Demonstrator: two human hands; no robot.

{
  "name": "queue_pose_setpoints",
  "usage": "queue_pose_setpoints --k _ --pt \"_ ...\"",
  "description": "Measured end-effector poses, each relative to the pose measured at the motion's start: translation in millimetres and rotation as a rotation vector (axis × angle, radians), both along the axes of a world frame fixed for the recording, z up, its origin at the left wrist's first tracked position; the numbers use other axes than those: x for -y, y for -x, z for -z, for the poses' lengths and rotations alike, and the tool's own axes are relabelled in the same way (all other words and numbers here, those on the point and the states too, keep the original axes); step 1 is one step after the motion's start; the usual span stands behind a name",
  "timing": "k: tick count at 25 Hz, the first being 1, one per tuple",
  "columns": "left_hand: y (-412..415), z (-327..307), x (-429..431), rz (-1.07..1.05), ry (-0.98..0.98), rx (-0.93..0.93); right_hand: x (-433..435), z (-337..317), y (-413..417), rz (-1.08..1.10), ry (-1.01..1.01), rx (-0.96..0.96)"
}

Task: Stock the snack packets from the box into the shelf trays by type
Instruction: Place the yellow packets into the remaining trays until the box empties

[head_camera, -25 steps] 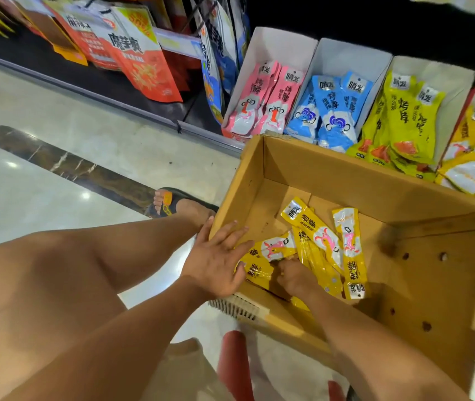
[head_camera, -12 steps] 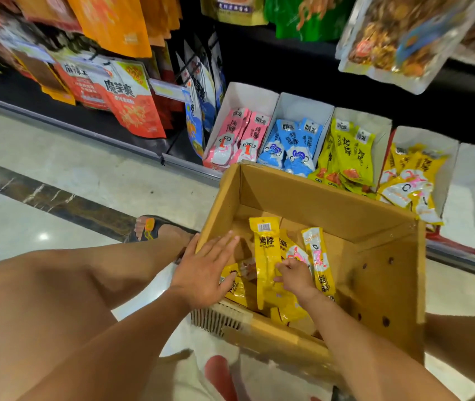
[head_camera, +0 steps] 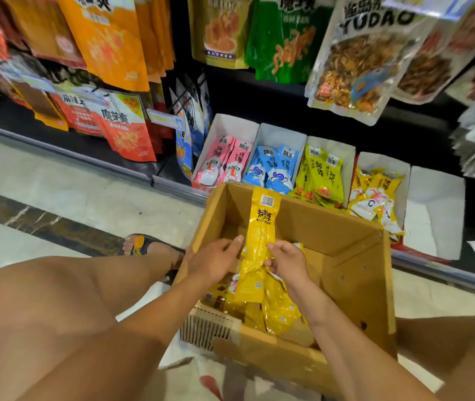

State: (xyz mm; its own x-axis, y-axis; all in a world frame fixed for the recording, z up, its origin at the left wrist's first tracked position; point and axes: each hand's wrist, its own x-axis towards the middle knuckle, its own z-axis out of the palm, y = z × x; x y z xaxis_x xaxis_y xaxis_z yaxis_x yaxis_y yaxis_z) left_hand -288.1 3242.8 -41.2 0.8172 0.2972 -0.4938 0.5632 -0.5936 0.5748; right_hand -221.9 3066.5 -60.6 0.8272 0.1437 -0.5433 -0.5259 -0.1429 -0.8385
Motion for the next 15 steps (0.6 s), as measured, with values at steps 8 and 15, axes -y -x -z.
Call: queue_pose_setpoints --k 8,15 --pt "-12 1 1 -0.185 0.636 0.324 -17 -16 -1 -0.105 -0.045 0.079" --pt "-20 16 -49 -0.288 0.326 0.401 4 27 -7 -0.158 0.116 -0.048"
